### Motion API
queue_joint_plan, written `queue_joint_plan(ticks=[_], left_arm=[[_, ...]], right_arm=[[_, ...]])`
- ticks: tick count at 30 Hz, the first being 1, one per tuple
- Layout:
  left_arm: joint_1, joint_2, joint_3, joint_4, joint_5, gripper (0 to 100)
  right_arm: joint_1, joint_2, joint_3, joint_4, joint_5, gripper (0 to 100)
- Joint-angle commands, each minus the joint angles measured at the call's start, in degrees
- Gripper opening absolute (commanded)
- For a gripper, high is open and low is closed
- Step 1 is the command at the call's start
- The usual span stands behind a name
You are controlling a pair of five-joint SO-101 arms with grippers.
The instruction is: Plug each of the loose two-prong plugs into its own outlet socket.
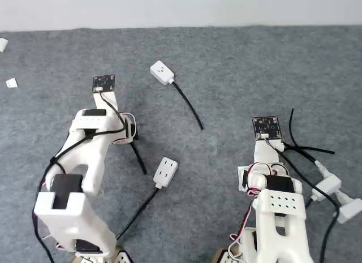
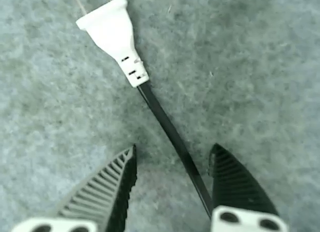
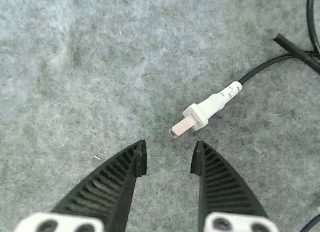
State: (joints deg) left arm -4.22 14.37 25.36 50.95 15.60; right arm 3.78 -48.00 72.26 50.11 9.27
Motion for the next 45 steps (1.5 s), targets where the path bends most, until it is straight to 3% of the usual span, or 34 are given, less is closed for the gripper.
queue_joint_plan(ticks=[1, 8, 14, 24, 38, 45], left_arm=[[0.79, 0.79, -3.12, 1.49, 0.53, 22], [3.69, 1.05, -1.45, 4.92, 0.44, 21], [6.24, 0.53, -0.31, 4.75, 0.26, 1], [7.47, -0.44, -0.48, 5.19, 0.18, 1], [15.03, -29.8, 0.48, 15.12, 0.26, 1], [28.04, -44.4, 1.8, 22.15, -0.09, 1]], right_arm=[[-0.22, -1.27, -0.44, -0.75, 0.53, 14.7], [-0.22, -1.27, -0.53, -0.75, 0.53, 14.7], [-0.22, -1.27, -0.53, -0.75, 0.53, 14.7], [-0.22, -1.36, -0.53, -0.75, 0.53, 14.7], [0.13, -1.45, -0.62, -0.75, 0.53, 14.7], [0.22, -1.71, -0.62, -0.75, 0.53, 14.7]])
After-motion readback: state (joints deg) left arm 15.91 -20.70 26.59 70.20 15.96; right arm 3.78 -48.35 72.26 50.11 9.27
